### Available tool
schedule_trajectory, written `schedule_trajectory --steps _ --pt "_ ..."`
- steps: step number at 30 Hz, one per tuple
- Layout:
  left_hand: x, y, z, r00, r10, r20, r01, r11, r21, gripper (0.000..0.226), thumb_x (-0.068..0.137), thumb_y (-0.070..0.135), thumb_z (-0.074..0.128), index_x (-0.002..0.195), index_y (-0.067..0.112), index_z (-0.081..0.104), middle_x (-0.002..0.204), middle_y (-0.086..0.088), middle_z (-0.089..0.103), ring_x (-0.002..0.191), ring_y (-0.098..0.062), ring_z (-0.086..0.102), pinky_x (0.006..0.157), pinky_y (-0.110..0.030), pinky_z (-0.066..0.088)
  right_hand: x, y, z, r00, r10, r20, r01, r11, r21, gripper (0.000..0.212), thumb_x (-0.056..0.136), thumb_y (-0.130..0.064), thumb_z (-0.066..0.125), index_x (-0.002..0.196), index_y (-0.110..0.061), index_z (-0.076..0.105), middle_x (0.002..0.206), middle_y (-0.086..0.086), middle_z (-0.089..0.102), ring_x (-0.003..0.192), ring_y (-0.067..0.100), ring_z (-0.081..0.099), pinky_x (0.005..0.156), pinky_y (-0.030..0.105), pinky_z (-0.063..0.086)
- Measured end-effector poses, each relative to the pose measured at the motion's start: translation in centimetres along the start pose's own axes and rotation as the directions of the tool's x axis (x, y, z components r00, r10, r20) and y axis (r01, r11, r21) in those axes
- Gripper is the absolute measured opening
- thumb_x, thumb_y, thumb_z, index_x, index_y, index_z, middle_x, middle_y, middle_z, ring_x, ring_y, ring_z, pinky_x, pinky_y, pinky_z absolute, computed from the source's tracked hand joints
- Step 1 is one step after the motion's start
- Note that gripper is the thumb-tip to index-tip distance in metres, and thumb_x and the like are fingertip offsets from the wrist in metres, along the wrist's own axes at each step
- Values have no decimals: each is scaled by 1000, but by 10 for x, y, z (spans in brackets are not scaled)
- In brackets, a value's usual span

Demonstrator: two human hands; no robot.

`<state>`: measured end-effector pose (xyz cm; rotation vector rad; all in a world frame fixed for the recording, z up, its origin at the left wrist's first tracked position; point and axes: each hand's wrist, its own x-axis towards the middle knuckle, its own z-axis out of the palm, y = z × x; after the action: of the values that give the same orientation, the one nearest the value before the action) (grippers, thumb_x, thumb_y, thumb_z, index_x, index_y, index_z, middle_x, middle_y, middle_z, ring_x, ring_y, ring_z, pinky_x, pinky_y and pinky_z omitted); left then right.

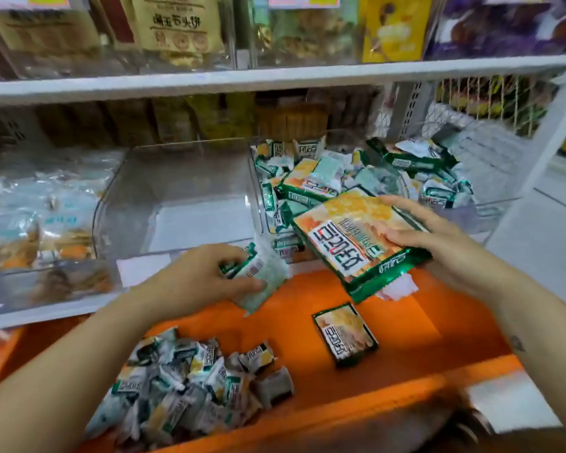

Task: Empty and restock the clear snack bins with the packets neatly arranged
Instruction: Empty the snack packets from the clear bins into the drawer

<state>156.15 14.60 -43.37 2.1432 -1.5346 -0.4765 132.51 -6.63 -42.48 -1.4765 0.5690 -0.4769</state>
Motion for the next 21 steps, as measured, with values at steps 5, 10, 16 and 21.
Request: schedule_trajectory --steps 5,10,16,21 --pt "-5 -55 85 954 -171 245 173 985 15 44 85 50 63 78 7 52 65 1 40 55 -9 36 55 -24 25 -5 68 -23 907 418 61 -373 860 -349 45 82 -11 67 120 -34 58 113 0 67 100 18 63 83 32 48" --pt "8 -127 142 885 -360 294 346 933 100 42 90 42 62 67 14 40 64 -3 33 59 -19 34 59 -32 22 35 162 -18 845 502 -183 -530 740 -414 38 88 -13 65 119 -30 51 89 0 57 70 11 50 53 24 41" --pt "1 -193 163 857 -483 181 459 874 160 45 88 40 66 60 16 38 57 -4 37 51 -19 39 54 -31 27 63 207 -17 851 414 -322 -523 708 -474 57 95 -10 56 145 -12 29 112 7 55 93 22 53 77 23 48" --pt "-9 -216 165 677 -652 342 544 756 364 45 92 51 51 69 13 48 69 -3 45 64 -17 46 58 -30 34 65 212 -11 832 495 -252 -534 587 -609 50 97 -16 53 143 -6 36 141 17 46 124 33 47 88 31 39"
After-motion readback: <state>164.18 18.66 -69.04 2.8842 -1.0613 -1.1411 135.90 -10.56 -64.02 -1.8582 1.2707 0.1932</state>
